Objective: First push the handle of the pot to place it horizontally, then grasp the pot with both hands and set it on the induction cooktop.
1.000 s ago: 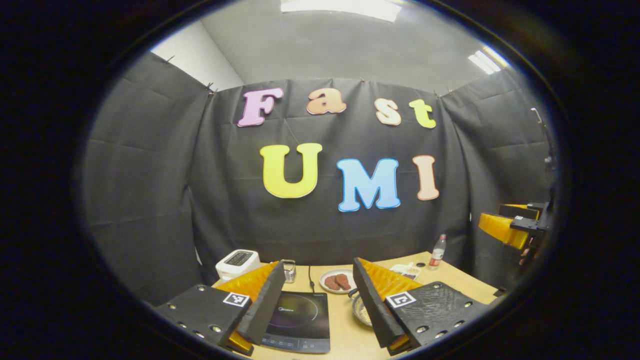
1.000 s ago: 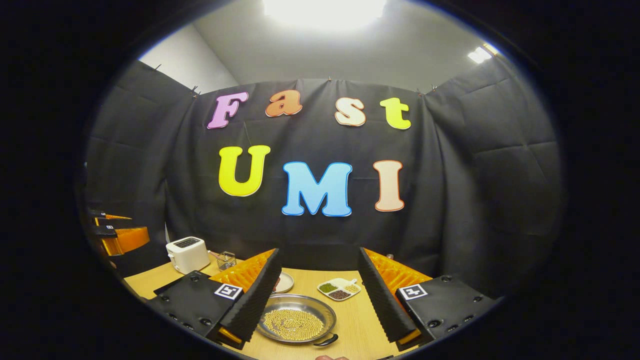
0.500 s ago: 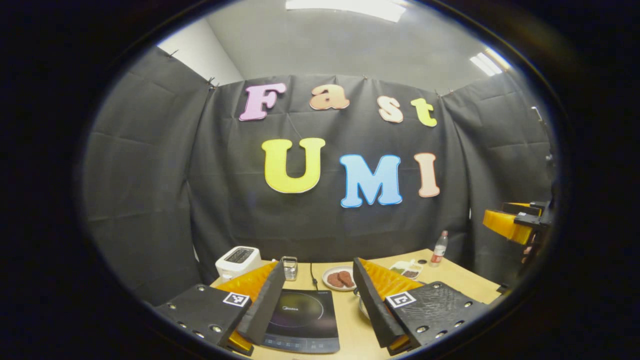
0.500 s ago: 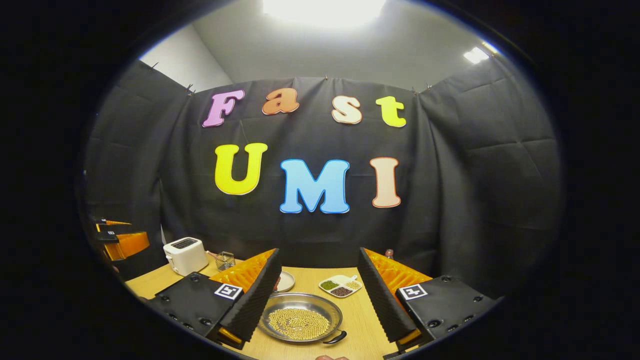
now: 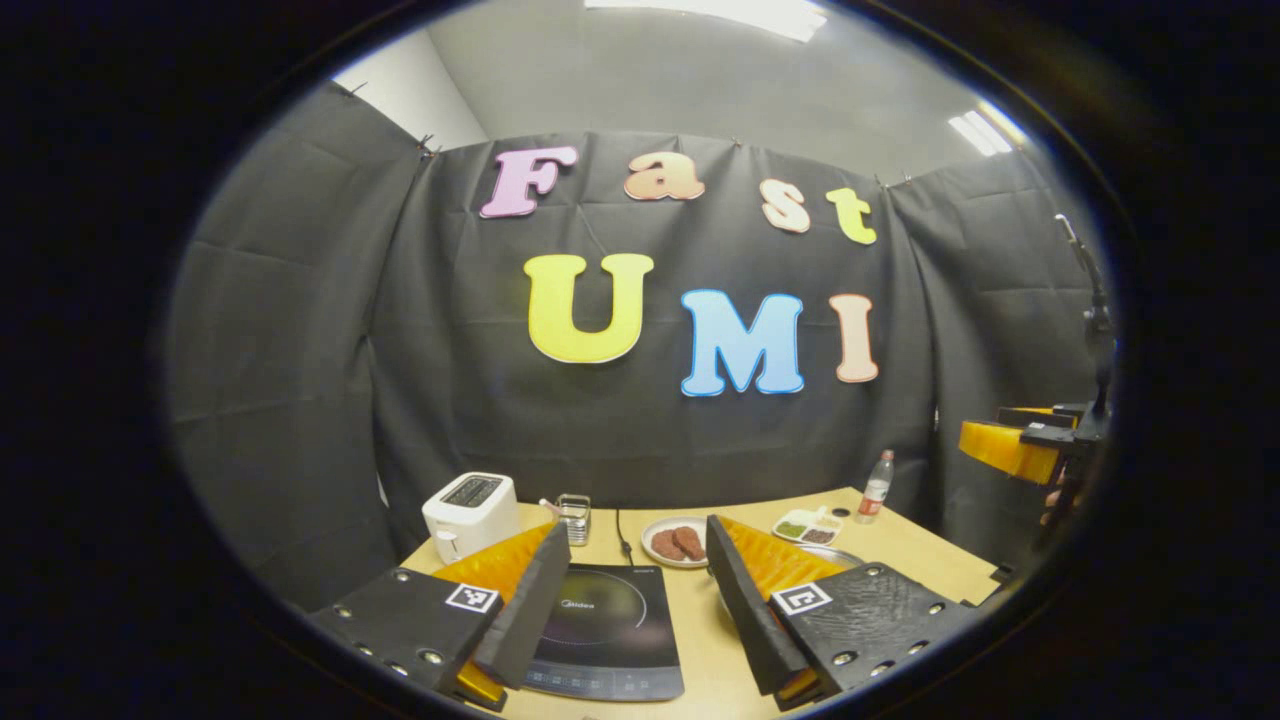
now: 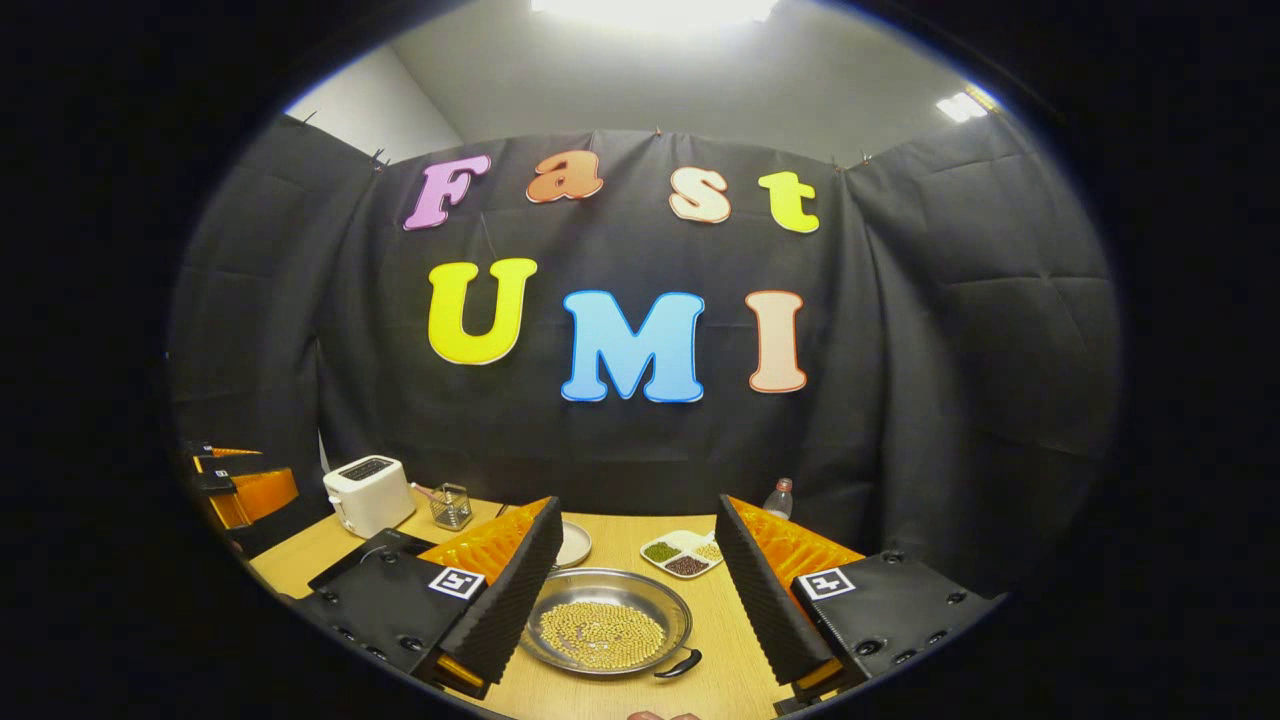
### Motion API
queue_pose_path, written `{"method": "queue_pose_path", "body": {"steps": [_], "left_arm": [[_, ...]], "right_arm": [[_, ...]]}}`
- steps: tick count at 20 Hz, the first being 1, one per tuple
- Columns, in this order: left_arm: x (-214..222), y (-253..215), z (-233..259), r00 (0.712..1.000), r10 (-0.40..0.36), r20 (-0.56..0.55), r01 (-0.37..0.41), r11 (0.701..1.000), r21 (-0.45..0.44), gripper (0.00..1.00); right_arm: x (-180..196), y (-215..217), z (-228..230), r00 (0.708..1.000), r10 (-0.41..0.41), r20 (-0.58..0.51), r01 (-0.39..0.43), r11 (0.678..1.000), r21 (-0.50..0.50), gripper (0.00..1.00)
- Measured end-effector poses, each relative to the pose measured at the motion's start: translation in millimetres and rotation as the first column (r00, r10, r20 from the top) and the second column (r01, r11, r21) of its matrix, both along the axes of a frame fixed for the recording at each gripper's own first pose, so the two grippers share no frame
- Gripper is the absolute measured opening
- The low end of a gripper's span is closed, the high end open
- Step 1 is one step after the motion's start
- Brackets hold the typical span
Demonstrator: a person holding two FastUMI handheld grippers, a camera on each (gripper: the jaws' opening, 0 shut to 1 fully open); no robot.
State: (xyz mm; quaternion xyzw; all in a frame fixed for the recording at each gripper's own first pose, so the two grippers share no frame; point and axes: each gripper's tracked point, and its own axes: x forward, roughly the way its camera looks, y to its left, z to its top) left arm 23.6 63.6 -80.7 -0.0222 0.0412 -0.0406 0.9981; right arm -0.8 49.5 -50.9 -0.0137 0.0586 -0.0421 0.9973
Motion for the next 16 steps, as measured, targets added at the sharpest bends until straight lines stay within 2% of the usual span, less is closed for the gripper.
{"method": "queue_pose_path", "body": {"steps": [2,5,9,10,11,12,13,14,15,16], "left_arm": [[-1,8,-7,1.0,0.006,-0.013,-0.006,1.0,0.008,0.8],[-3,16,-14,1.0,0.007,-0.026,-0.008,1.0,-0.018,0.81],[-1,17,-28,0.998,-0.007,-0.058,0.006,1.0,-0.026,0.81],[0,16,-32,0.998,-0.013,-0.069,0.011,1.0,-0.027,0.81],[1,14,-33,0.997,-0.016,-0.074,0.014,1.0,-0.028,0.8],[2,12,-33,0.997,-0.018,-0.076,0.016,1.0,-0.025,0.84],[4,10,-33,0.997,-0.015,-0.076,0.014,1.0,-0.017,0.84],[4,10,-33,0.997,-0.012,-0.075,0.012,1.0,-0.003,0.84],[4,9,-33,0.997,-0.01,-0.076,0.011,1.0,0.011,0.84],[5,8,-34,0.997,-0.007,-0.081,0.009,1.0,0.021,0.81]], "right_arm": [[6,5,-19,0.998,0.005,-0.059,-0.004,1.0,0.028,0.98],[13,8,-42,0.99,0.013,-0.141,-0.007,0.999,0.043,0.98],[15,2,-76,0.964,0.01,-0.266,0.011,0.997,0.075,0.96],[13,1,-86,0.954,0.007,-0.3,0.019,0.996,0.085,0.93],[12,0,-96,0.943,0.008,-0.334,0.025,0.995,0.094,0.89],[9,-1,-106,0.93,0.01,-0.368,0.029,0.995,0.098,0.83],[8,-2,-117,0.918,0.015,-0.397,0.025,0.995,0.095,0.69],[7,-3,-126,0.906,0.017,-0.422,0.023,0.996,0.089,0.64],[6,-4,-134,0.896,0.023,-0.444,0.018,0.996,0.088,0.47],[6,-4,-144,0.884,0.033,-0.466,0.013,0.995,0.094,0.38]]}}
